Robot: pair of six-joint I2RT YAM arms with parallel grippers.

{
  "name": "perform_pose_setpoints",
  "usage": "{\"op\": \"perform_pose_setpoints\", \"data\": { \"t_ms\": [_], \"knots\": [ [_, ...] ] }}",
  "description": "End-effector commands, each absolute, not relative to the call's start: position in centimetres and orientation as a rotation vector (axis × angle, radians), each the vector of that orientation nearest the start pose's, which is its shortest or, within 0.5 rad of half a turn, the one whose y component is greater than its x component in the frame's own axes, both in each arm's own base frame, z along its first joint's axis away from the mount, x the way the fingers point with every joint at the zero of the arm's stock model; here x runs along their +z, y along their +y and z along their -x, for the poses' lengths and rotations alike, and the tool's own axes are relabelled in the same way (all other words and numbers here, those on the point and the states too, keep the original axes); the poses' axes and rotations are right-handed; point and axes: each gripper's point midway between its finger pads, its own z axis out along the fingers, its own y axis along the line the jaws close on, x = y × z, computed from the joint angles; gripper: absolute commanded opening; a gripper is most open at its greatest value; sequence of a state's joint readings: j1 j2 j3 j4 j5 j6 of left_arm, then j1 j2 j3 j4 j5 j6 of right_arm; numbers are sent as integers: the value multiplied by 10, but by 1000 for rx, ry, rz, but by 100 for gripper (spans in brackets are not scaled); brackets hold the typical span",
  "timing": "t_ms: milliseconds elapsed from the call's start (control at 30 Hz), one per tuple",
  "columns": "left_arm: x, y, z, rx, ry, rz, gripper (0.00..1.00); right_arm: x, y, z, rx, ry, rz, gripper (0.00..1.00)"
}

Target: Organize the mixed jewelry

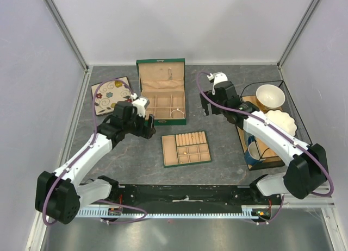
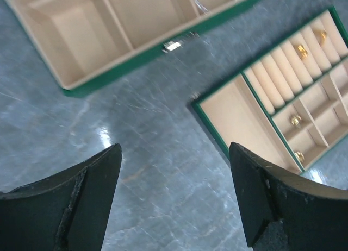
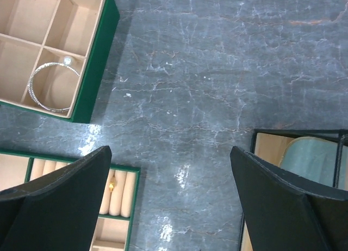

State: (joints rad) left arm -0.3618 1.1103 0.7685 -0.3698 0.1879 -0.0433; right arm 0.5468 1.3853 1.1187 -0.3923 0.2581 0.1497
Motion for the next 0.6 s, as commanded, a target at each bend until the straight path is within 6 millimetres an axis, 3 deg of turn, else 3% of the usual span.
{"op": "perform_pose_setpoints", "data": {
  "t_ms": [0, 200, 567],
  "knots": [
    [127, -175, -259, -586, 2288, -497, 84, 202, 164, -369, 94, 2107, 337, 98],
    [92, -185, -251, -587, 2418, -474, 81, 178, 146, -373, 56, 2155, 342, 98],
    [48, -204, -236, -450, 2590, -552, 73, 175, 118, -378, 35, 2173, 264, 98]
  ]
}}
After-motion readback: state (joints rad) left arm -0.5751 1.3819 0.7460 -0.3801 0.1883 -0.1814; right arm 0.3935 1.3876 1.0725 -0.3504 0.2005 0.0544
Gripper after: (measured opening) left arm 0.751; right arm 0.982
